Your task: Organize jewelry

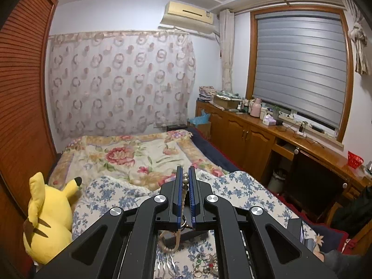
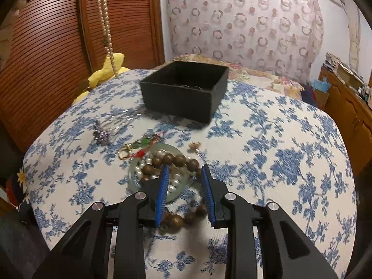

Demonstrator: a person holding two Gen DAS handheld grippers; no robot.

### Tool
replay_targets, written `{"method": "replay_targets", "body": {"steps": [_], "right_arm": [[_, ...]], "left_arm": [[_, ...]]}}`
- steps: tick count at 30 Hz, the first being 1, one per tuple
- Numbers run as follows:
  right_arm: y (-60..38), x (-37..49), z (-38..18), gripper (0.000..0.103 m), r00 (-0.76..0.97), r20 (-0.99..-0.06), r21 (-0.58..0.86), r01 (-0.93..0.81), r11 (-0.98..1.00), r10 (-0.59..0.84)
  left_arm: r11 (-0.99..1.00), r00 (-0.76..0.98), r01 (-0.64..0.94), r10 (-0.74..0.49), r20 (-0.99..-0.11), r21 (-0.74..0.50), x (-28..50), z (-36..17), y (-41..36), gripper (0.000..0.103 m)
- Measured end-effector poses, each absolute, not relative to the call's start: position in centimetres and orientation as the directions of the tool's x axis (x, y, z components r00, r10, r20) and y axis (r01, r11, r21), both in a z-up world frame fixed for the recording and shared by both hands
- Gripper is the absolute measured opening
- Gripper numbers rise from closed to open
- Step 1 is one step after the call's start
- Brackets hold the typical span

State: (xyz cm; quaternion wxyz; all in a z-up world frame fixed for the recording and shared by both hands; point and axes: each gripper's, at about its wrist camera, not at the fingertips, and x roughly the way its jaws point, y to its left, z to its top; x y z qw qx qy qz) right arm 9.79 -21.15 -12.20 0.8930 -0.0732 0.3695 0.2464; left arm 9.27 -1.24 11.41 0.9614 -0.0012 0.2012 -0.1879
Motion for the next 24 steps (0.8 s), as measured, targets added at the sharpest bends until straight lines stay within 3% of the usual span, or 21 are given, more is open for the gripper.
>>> {"method": "replay_targets", "body": {"steps": [9, 10, 11, 14, 24], "right_arm": [[-22.7, 11.6, -13.8, 0.031, 0.534, -0.718, 0.176, -0.481, 0.859, 0.446], [-22.8, 11.6, -13.8, 0.024, 0.525, -0.716, 0.193, -0.486, 0.853, 0.461], [-22.8, 11.6, -13.8, 0.009, 0.518, -0.715, 0.203, -0.49, 0.848, 0.47], [-22.8, 11.6, -13.7, 0.0, 0.522, -0.72, 0.181, -0.493, 0.851, 0.456], [-22.2, 10.7, -13.0, 0.001, 0.558, -0.742, 0.064, -0.494, 0.867, 0.373]], "left_arm": [[0.921, 0.833, 0.377, -0.381, -0.402, -0.093, 10.9, 10.0, -1.2, 0.004], [0.92, 0.829, 0.38, -0.385, -0.407, -0.096, 11.2, 9.6, -1.3, 0.004], [0.919, 0.826, 0.381, -0.387, -0.41, -0.1, 11.6, 9.3, -1.3, 0.004], [0.916, 0.813, 0.384, -0.394, -0.43, -0.114, 12.7, 8.1, -1.4, 0.004], [0.908, 0.789, 0.4, -0.411, -0.456, -0.126, 14.2, 6.2, -2.2, 0.004]]}}
